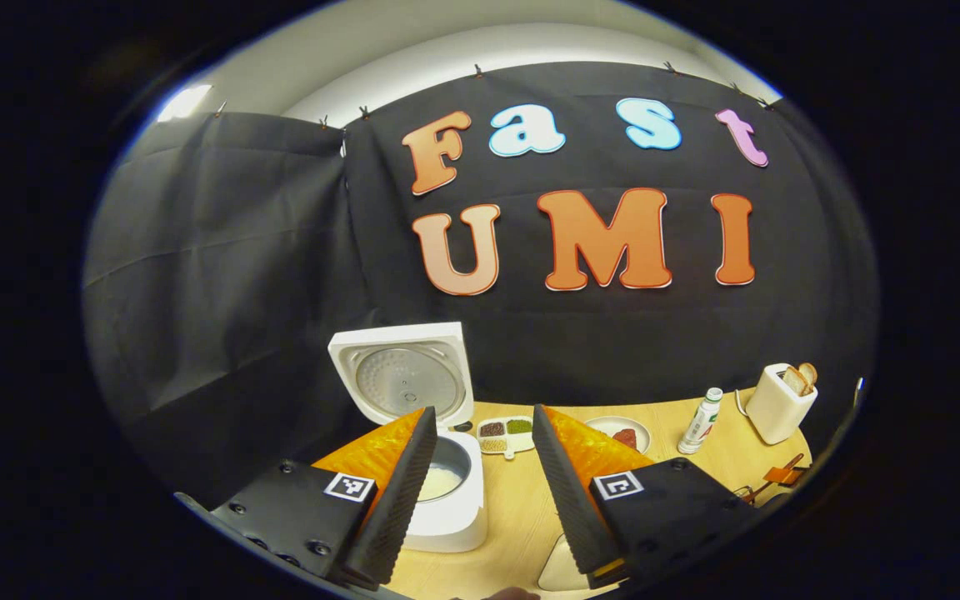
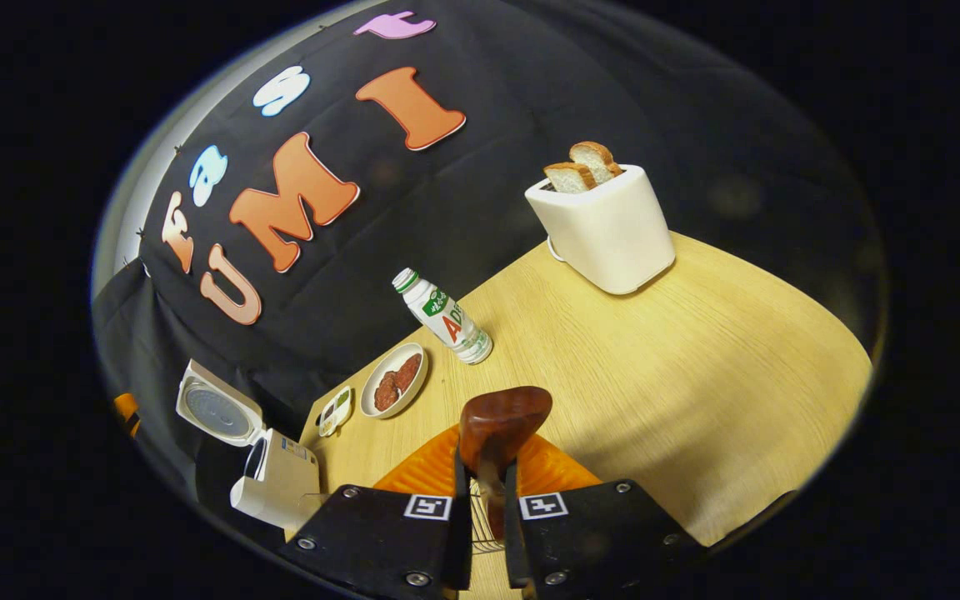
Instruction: Close the left gripper, press the button to open the rice cooker; take a wooden spoon from the chopstick holder with the right hand, scoop a spoonful of rice and pour it into the rice cooker, then put the wooden spoon back into the chopstick holder.
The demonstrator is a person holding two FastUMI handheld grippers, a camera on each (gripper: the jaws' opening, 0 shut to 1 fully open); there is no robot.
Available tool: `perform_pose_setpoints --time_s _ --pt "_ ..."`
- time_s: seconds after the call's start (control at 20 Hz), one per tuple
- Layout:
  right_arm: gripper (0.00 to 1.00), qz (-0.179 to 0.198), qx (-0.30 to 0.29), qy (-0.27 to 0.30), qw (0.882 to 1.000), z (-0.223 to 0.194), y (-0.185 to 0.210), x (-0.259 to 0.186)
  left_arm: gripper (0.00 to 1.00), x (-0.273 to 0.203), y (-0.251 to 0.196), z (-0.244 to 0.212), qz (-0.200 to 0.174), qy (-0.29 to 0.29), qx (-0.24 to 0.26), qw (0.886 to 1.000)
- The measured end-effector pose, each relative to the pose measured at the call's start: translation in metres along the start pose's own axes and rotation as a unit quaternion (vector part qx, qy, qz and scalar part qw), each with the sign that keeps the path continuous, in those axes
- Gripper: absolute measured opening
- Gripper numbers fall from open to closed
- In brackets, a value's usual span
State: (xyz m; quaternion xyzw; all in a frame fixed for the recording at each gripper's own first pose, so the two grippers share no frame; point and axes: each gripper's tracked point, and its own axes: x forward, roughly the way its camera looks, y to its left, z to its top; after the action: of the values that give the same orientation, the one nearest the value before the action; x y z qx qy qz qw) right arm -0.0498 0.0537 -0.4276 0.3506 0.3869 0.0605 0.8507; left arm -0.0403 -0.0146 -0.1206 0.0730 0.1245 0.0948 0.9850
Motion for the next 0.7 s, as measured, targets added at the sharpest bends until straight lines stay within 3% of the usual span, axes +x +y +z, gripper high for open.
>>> perform_pose_setpoints --time_s 0.05,0.2,0.4,0.6,0.7 --pt "0.16 -0.008 0.005 -0.001 1.000 0.003 0.000 -0.002 0.77 0.001 0.003 0.003 -0.006 -0.008 0.011 1.000" --pt "0.13 -0.025 0.018 -0.031 0.999 0.021 0.008 -0.010 0.82 0.009 0.013 0.006 -0.020 -0.027 0.035 0.999" --pt "0.14 -0.040 -0.010 -0.065 0.997 0.037 0.025 -0.037 0.78 0.021 0.027 -0.001 -0.033 -0.032 0.032 0.998" --pt "0.13 -0.037 -0.025 -0.102 0.994 0.055 0.060 -0.069 0.99 0.034 0.048 -0.009 -0.035 -0.039 0.014 0.999" --pt "0.13 -0.026 -0.030 -0.116 0.992 0.061 0.084 -0.081 0.99 0.040 0.060 -0.014 -0.031 -0.040 0.008 0.999"
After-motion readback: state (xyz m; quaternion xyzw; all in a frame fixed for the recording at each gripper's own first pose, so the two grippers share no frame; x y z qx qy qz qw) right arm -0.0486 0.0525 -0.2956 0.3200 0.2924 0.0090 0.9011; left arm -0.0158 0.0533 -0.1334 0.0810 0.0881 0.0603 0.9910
